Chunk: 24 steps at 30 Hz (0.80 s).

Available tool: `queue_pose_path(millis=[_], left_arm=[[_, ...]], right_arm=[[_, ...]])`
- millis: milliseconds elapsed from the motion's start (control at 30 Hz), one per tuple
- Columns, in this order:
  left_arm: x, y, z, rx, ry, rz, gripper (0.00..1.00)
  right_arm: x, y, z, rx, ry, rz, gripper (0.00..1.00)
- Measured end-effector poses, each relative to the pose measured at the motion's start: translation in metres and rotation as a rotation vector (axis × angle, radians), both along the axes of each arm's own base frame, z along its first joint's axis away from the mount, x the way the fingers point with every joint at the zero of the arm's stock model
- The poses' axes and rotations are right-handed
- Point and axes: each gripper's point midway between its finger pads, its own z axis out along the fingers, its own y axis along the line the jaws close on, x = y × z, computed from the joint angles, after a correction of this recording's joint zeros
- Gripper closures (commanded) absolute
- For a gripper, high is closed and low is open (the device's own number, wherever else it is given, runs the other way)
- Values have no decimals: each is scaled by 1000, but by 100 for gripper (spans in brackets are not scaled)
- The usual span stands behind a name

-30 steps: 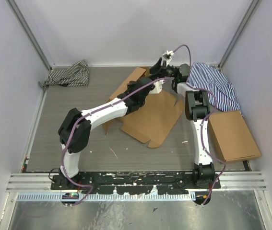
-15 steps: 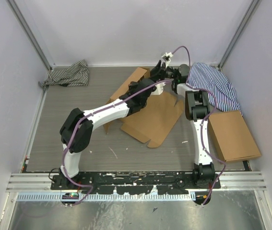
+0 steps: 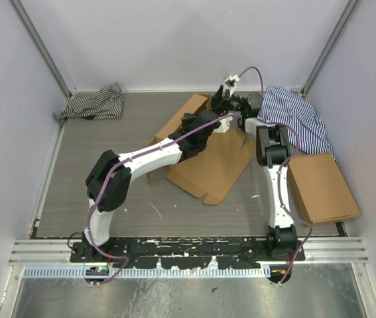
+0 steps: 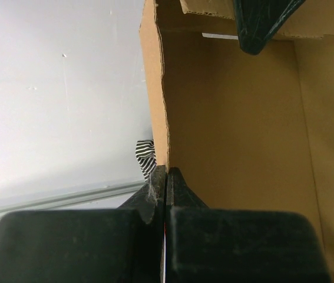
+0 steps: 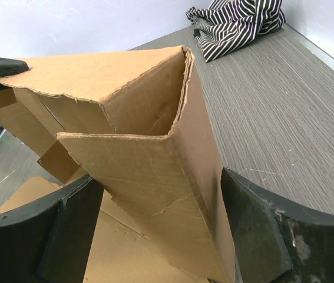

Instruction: Fold the paper box

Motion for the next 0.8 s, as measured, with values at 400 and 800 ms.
queue_pose_path(millis=[400, 800], left_arm=[[-1, -4, 1, -4, -2, -7, 100], [0, 0, -2, 10, -5, 14, 100]], right_arm=[[11, 1, -6, -13, -20, -38, 33], [17, 5, -15, -44, 35, -152, 0]])
